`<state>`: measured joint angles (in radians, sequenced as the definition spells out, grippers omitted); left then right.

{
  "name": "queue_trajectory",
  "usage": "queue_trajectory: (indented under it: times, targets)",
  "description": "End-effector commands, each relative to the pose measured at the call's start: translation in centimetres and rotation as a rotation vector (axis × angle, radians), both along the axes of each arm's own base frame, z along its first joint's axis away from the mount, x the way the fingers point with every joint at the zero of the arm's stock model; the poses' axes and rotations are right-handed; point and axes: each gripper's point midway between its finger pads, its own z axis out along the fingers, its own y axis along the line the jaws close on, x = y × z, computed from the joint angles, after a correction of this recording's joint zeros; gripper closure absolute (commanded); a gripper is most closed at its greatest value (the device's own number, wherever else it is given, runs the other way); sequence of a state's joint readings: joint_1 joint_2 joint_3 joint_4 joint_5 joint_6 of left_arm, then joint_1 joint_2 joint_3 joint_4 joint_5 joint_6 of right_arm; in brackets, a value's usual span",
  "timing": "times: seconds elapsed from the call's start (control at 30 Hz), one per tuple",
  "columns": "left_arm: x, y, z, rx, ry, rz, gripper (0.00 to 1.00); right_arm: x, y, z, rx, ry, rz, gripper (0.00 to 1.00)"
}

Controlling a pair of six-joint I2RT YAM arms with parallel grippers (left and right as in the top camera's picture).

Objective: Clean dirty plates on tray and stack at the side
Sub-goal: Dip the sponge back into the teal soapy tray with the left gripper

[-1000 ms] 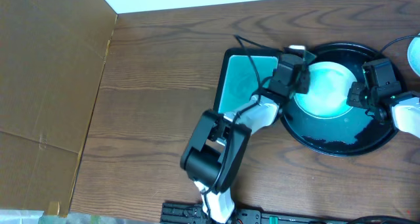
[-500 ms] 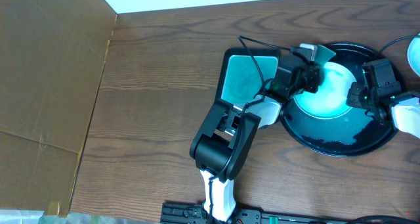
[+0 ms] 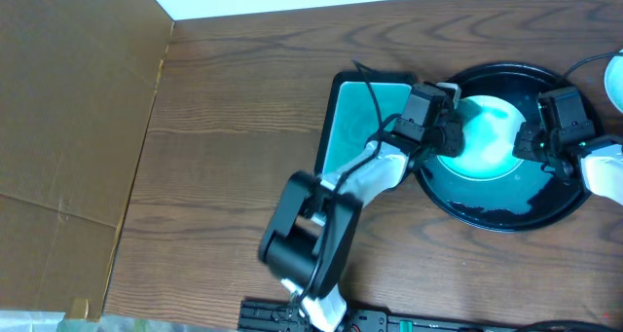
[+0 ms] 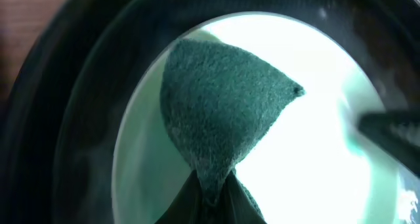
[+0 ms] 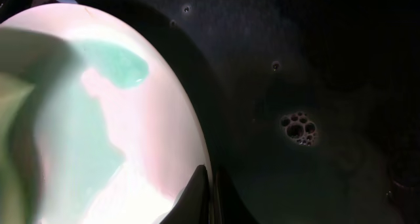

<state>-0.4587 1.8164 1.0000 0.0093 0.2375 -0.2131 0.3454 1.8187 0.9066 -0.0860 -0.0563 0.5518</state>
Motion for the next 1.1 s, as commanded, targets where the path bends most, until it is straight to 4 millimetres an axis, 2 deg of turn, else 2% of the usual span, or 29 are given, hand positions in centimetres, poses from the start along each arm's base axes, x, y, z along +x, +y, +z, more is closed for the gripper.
queue_trajectory:
  times: [0.0, 0.07, 0.13, 0.17, 0.27, 0.33, 0.37, 0.4, 0.43, 0.47, 0.53, 0.6, 0.7, 0.8, 0.87, 0.9, 0.97, 1.03, 1.07]
  targets:
    - [-1.6, 0.0, 2.0, 0.000, 0.014, -0.016, 0.93, -1.2, 0.2, -1.0, -0.015, 0.034, 0.013, 0.99]
    - [-2.0, 0.2, 2.3, 0.005, 0.026, -0.016, 0.93, -1.1, 0.2, -1.0, -0.014, 0.031, 0.012, 0.99]
    - [-1.9, 0.2, 3.6, -0.019, 0.004, -0.020, 0.93, -1.1, 0.2, -1.0, -0.016, 0.029, 0.011, 0.99]
    - [-1.7, 0.2, 5.7, -0.053, -0.037, -0.021, 0.93, -1.0, 0.1, -1.0, -0.020, 0.029, 0.008, 0.99]
    - [-0.6, 2.1, 9.4, -0.074, -0.132, 0.035, 0.93, -1.0, 0.0, -1.0, -0.025, 0.026, 0.006, 0.99]
    - [1.1, 6.9, 12.4, -0.021, -0.231, 0.189, 0.93, -0.9, -0.1, -0.9, -0.041, 0.015, 0.020, 0.99]
    - [1.6, 9.1, 13.0, 0.011, -0.250, 0.257, 0.93, -0.8, -0.1, -0.8, -0.044, 0.007, 0.030, 0.99]
    - [1.8, 10.4, 13.1, 0.028, -0.254, 0.293, 0.93, -0.6, 0.0, -0.7, -0.047, -0.003, 0.040, 0.99]
    - [2.1, 13.7, 12.7, 0.056, -0.229, 0.372, 0.93, -0.3, 0.2, -0.3, -0.048, -0.027, 0.053, 0.99]
    - [2.0, 14.5, 12.4, 0.062, -0.212, 0.388, 0.93, -0.1, 0.2, -0.1, -0.049, -0.038, 0.059, 0.99]
    - [1.7, 16.9, 10.4, 0.088, -0.136, 0.443, 0.93, 0.6, 0.5, 1.1, -0.056, -0.091, 0.092, 0.99]
    - [1.6, 18.0, 7.5, 0.116, -0.060, 0.467, 0.93, 1.1, 0.6, 2.4, -0.067, -0.141, 0.120, 0.99]
    - [1.7, 18.0, 4.2, 0.131, 0.021, 0.475, 0.93, 1.6, 0.4, 4.2, -0.092, -0.197, 0.137, 0.99]
    - [2.2, 18.0, 0.5, 0.149, 0.082, 0.479, 0.93, 2.0, -0.1, 7.7, -0.177, -0.302, 0.170, 0.99]
    - [2.7, 18.1, -0.8, 0.152, 0.092, 0.483, 0.93, 2.1, -0.5, 9.6, -0.258, -0.365, 0.200, 0.99]
    - [3.0, 18.2, -1.1, 0.150, 0.086, 0.485, 0.89, 2.1, -0.8, 10.7, -0.323, -0.404, 0.216, 0.99]
    - [3.5, 18.2, -0.9, 0.142, 0.063, 0.489, 0.74, 2.0, -1.5, 12.7, -0.480, -0.469, 0.235, 0.99]
    - [4.0, 18.3, -0.5, 0.134, 0.042, 0.492, 0.71, 1.9, -1.9, 13.6, -0.576, -0.494, 0.245, 0.99]
    - [4.1, 18.2, -0.3, 0.132, 0.035, 0.492, 0.59, 1.6, -2.2, 14.7, -0.718, -0.517, 0.264, 0.99]
